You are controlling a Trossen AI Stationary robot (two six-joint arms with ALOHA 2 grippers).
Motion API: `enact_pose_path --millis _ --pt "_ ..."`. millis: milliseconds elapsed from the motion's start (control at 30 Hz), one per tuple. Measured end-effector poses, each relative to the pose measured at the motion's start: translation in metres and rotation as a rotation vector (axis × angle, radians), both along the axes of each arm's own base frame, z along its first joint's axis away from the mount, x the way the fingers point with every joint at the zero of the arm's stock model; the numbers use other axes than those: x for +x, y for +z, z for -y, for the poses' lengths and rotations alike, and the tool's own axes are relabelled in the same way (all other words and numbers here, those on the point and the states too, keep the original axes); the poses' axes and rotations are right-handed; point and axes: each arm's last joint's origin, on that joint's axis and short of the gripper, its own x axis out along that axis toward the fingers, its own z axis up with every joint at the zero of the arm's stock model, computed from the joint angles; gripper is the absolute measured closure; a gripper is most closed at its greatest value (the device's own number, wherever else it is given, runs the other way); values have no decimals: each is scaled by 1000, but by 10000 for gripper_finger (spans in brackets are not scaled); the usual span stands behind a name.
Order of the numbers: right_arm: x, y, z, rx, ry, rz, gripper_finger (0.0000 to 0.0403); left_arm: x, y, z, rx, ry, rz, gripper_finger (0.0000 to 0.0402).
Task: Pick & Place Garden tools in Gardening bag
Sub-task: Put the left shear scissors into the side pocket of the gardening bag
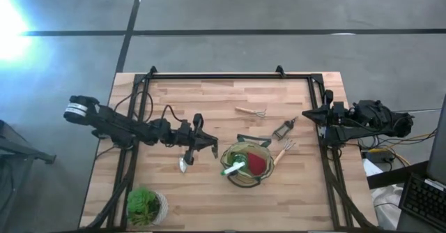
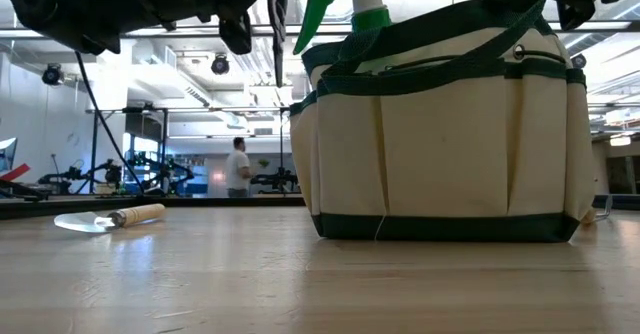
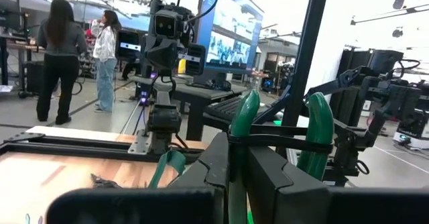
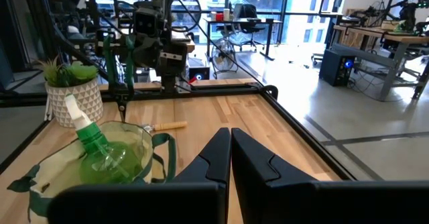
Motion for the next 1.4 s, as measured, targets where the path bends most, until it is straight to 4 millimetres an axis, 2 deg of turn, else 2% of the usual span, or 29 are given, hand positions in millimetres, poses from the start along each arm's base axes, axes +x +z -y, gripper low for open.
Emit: enact_pose_path --millis 633,1167,1400 --pt "0 0 0 0 1 0 394 3 -4 0 -15 -4 -11 376" --pt "0 0 0 0 0 0 394 35 -7 5 -17 -36 -8 376" --pt "0 0 0 0 0 0 394 41 -12 5 -15 -33 -27 376"
